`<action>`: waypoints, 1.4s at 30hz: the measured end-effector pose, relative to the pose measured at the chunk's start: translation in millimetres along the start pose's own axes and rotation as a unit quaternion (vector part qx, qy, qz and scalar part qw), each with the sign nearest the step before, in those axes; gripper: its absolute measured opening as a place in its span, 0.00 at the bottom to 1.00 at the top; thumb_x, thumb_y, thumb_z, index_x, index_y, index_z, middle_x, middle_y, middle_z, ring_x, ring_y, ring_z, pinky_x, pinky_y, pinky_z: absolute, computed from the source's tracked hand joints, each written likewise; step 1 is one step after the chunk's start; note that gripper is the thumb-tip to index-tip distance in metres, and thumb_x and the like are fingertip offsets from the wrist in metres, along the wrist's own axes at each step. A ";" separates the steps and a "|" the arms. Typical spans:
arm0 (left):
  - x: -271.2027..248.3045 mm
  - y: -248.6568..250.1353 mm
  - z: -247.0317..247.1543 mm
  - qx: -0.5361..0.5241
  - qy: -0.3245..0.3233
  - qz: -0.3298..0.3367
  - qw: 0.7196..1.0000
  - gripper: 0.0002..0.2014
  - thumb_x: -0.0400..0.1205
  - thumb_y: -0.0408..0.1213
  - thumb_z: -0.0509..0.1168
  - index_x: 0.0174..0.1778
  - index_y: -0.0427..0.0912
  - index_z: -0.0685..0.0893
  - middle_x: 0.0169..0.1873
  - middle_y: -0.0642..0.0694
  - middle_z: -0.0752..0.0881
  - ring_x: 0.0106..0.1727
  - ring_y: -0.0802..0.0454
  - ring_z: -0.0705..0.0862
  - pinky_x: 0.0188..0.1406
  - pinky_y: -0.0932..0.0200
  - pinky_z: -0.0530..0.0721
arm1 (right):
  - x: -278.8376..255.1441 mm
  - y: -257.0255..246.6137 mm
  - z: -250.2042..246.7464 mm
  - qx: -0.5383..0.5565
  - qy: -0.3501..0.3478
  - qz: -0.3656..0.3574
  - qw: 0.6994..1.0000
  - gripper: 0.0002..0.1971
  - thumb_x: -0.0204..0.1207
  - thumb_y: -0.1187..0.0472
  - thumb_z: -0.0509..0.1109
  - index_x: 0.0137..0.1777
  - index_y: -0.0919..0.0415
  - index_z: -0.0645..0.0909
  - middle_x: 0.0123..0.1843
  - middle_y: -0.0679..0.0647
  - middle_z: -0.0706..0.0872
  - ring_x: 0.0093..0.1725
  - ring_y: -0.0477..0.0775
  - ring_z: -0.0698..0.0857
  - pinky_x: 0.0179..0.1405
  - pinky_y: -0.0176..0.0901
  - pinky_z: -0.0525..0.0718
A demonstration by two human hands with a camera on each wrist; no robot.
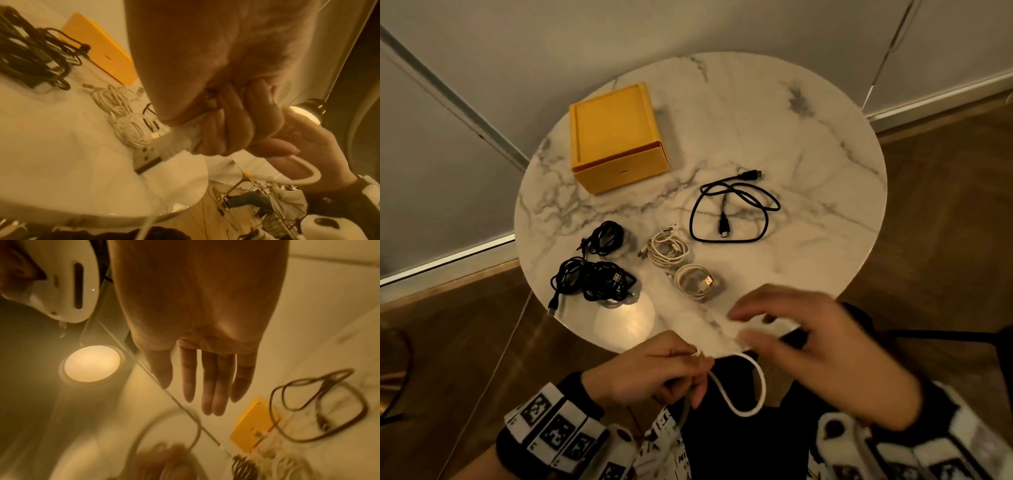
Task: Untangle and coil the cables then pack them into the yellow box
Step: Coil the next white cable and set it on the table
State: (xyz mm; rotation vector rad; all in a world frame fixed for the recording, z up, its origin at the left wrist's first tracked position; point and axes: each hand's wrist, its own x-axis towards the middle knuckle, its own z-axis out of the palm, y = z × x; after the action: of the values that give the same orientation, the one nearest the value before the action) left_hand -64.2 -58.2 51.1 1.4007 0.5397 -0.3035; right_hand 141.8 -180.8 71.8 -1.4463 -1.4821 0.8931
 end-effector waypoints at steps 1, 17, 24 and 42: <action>-0.1 1.2 2.4 -0.008 -0.004 0.004 1.000 0.20 0.83 0.48 0.61 0.30 0.41 0.86 0.16 0.46 0.70 0.19 0.54 0.63 0.27 0.55 0.59 | 0.7 -1.7 11.2 0.003 -0.034 -0.004 0.999 0.13 0.79 0.49 0.70 0.58 0.54 0.86 0.54 0.44 0.88 0.56 0.43 0.86 0.54 0.40 0.82; 0.6 18.5 8.5 -0.156 -0.127 0.039 0.979 0.21 0.86 0.48 0.57 0.37 0.36 0.85 0.15 0.56 0.70 0.16 0.62 0.63 0.23 0.70 0.63 | 31.0 27.3 20.7 0.280 0.067 0.125 0.950 0.01 0.66 0.58 0.80 0.34 0.53 0.92 0.23 0.59 0.84 0.22 0.43 0.70 0.23 0.36 0.67; 24.4 30.6 33.7 -0.339 -0.175 0.128 0.915 0.18 0.85 0.47 0.57 0.37 0.42 0.86 0.14 0.53 0.61 0.17 0.54 0.56 0.22 0.62 0.58 | 46.6 26.8 42.5 0.287 0.087 0.168 0.939 0.31 0.77 0.46 0.66 0.25 0.75 0.81 0.19 0.70 0.67 0.20 0.59 0.64 0.21 0.43 0.62; 35.3 37.4 5.3 -0.422 0.131 0.253 0.861 0.19 0.85 0.38 0.52 0.57 0.32 0.86 0.34 0.43 0.85 0.36 0.52 0.82 0.39 0.60 0.79 | 10.7 35.4 65.0 -0.075 -0.128 0.080 0.986 0.24 0.84 0.39 0.51 0.46 0.57 0.79 0.27 0.46 0.76 0.31 0.49 0.78 0.41 0.49 0.78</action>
State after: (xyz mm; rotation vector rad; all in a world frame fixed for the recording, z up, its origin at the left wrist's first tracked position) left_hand -14.5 -53.5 64.6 0.6665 0.4207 0.5200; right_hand 95.7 -162.9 15.7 -1.6262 -1.6678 1.1206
